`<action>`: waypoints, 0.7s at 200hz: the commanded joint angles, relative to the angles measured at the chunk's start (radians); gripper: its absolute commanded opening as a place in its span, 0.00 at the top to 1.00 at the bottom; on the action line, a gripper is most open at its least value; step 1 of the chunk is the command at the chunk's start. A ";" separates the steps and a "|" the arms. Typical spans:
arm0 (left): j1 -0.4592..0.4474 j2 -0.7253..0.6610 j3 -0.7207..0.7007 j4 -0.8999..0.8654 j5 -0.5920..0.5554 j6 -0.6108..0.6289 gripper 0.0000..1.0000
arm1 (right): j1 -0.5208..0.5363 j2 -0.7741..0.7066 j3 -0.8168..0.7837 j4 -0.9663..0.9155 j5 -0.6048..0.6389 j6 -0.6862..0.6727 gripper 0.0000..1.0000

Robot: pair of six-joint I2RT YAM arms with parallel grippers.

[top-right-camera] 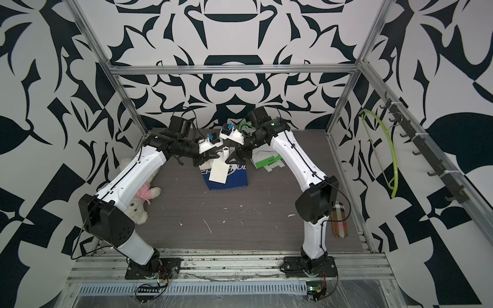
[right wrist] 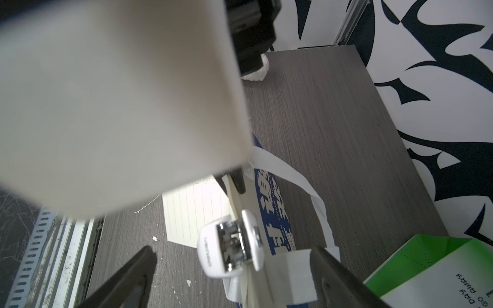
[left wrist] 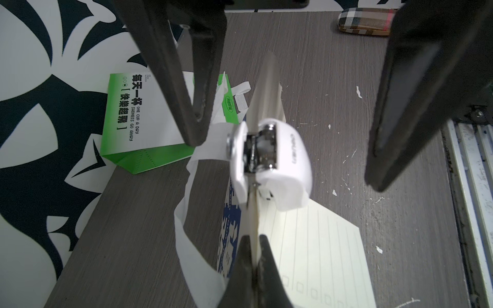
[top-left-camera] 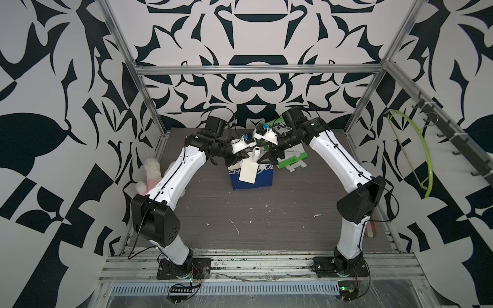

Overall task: Staple the receipts to the bags
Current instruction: Staple the receipt to the takeout bag.

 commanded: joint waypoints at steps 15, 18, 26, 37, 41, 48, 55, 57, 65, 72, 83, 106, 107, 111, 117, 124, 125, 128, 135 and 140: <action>-0.012 -0.002 0.024 -0.019 0.041 0.006 1.00 | 0.015 -0.017 -0.015 0.059 -0.001 0.025 0.08; -0.013 -0.002 0.023 -0.019 0.042 0.008 1.00 | 0.017 -0.017 -0.017 0.059 -0.001 0.023 0.07; -0.016 -0.003 0.024 -0.019 0.041 0.011 1.00 | 0.019 -0.017 -0.020 0.060 0.000 0.009 0.07; -0.019 -0.005 0.025 -0.019 0.041 0.012 1.00 | 0.024 -0.018 -0.029 0.061 0.004 -0.011 0.06; -0.022 -0.005 0.027 -0.019 0.041 0.012 1.00 | 0.026 -0.019 -0.032 0.065 0.005 -0.016 0.06; -0.023 -0.005 0.030 -0.019 0.044 0.013 1.00 | 0.027 -0.022 -0.041 0.073 0.005 -0.018 0.06; -0.024 -0.005 0.034 -0.019 0.045 0.010 1.00 | 0.027 -0.024 -0.050 0.076 0.001 -0.029 0.06; -0.025 -0.005 0.035 -0.019 0.046 0.008 1.00 | 0.028 -0.025 -0.051 0.075 0.000 -0.031 0.06; -0.024 -0.003 0.040 -0.019 0.045 0.000 1.00 | 0.030 -0.029 -0.062 0.080 -0.005 -0.039 0.07; -0.024 -0.001 0.046 -0.019 0.043 -0.003 1.00 | 0.030 -0.033 -0.075 0.088 -0.008 -0.042 0.09; -0.025 0.004 0.060 -0.019 0.047 -0.007 1.00 | 0.031 -0.040 -0.094 0.098 -0.010 -0.053 0.11; -0.025 0.010 0.083 -0.048 0.071 -0.009 1.00 | 0.035 -0.042 -0.101 0.102 -0.010 -0.063 0.16; -0.025 0.010 0.084 -0.048 0.073 -0.010 1.00 | 0.035 -0.043 -0.100 0.103 -0.011 -0.064 0.16; -0.025 0.010 0.086 -0.048 0.078 -0.009 1.00 | 0.036 -0.043 -0.101 0.103 -0.013 -0.067 0.17; -0.025 0.009 0.087 -0.046 0.086 -0.009 1.00 | 0.036 -0.043 -0.104 0.103 -0.016 -0.072 0.18; -0.025 0.009 0.090 -0.045 0.094 -0.010 1.00 | 0.035 -0.042 -0.105 0.105 -0.022 -0.073 0.18; -0.025 0.009 0.090 -0.044 0.096 -0.009 1.00 | 0.035 -0.043 -0.106 0.104 -0.021 -0.073 0.18; -0.025 0.009 0.091 -0.044 0.100 -0.009 1.00 | 0.036 -0.042 -0.106 0.105 -0.025 -0.074 0.18; -0.028 0.010 0.096 -0.044 0.107 -0.010 1.00 | 0.035 -0.042 -0.106 0.104 -0.030 -0.076 0.18; -0.030 0.012 0.099 -0.044 0.110 -0.009 1.00 | 0.036 -0.042 -0.107 0.106 -0.037 -0.076 0.18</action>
